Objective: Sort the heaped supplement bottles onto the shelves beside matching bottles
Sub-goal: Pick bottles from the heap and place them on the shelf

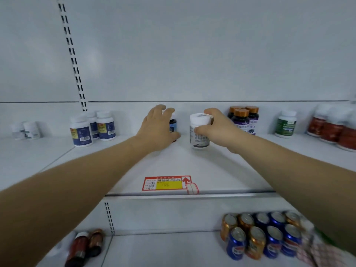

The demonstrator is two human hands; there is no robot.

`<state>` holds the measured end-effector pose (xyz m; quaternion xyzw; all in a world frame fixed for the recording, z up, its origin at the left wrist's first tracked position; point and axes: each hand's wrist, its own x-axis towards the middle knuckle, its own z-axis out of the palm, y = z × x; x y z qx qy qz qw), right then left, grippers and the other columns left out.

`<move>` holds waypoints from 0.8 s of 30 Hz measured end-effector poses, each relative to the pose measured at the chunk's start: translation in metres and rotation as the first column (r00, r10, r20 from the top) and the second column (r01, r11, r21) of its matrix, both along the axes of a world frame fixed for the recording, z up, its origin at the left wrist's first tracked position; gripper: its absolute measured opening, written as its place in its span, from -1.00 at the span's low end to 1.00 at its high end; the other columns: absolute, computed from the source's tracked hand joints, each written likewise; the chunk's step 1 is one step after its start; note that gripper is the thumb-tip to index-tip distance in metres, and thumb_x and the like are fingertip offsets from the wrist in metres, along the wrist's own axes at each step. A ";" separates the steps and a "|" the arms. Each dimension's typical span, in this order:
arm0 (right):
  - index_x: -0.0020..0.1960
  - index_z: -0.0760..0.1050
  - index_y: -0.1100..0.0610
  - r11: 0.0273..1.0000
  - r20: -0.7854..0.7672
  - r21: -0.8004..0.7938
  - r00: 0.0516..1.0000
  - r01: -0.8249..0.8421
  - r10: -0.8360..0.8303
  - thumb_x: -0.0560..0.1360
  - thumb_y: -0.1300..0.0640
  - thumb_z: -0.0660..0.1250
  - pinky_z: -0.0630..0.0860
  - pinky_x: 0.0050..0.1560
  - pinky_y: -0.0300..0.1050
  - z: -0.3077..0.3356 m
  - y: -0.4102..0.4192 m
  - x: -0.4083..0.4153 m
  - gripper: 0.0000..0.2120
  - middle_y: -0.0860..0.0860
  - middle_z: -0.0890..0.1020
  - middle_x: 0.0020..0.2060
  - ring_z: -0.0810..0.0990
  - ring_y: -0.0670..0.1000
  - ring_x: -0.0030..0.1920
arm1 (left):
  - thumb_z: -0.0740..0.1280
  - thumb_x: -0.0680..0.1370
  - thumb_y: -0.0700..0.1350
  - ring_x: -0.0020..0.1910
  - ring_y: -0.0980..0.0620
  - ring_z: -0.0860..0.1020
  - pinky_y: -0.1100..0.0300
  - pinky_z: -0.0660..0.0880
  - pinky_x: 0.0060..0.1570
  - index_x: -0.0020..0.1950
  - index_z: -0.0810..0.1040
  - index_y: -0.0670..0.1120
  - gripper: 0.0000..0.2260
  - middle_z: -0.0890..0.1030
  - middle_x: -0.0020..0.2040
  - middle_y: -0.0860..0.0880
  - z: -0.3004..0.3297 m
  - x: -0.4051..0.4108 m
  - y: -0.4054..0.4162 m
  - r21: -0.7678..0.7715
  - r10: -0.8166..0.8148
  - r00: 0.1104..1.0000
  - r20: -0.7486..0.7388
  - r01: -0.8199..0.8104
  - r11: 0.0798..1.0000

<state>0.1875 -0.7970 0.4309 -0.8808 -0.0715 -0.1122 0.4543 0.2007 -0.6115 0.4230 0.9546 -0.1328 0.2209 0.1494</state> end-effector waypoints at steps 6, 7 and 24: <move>0.41 0.29 -0.01 0.995 0.038 0.034 0.995 0.090 -0.091 0.44 0.08 0.42 0.41 0.05 -0.13 0.001 -0.047 -0.045 -0.41 -0.02 0.47 0.15 0.48 0.02 0.11 | 0.31 0.51 0.18 0.40 -0.05 0.29 0.12 0.27 0.31 0.50 0.19 0.01 -0.36 0.19 0.50 -0.04 -0.002 -0.054 -0.050 0.009 -0.168 0.921 -0.352 0.183 0.983; 0.40 0.30 -0.03 0.994 0.039 0.038 0.994 0.104 -0.106 0.44 0.08 0.42 0.42 0.05 -0.12 0.001 -0.059 -0.050 -0.43 -0.02 0.49 0.14 0.49 0.02 0.11 | 0.30 0.51 0.19 0.40 -0.05 0.30 0.13 0.27 0.29 0.50 0.19 0.01 -0.37 0.19 0.50 -0.03 -0.002 -0.058 -0.061 -0.002 -0.188 0.906 -0.380 0.202 0.979; 0.44 0.25 -0.06 0.950 0.096 0.035 0.945 0.311 -0.313 0.43 0.06 0.41 0.44 0.13 -0.09 -0.002 -0.376 -0.096 -0.36 -0.03 0.48 0.16 0.50 0.01 0.12 | 0.24 0.54 0.20 0.41 -0.02 0.31 0.20 0.23 0.28 0.49 0.23 -0.03 -0.41 0.27 0.49 -0.02 -0.007 -0.081 -0.387 -0.174 -0.406 0.814 -0.415 0.367 0.914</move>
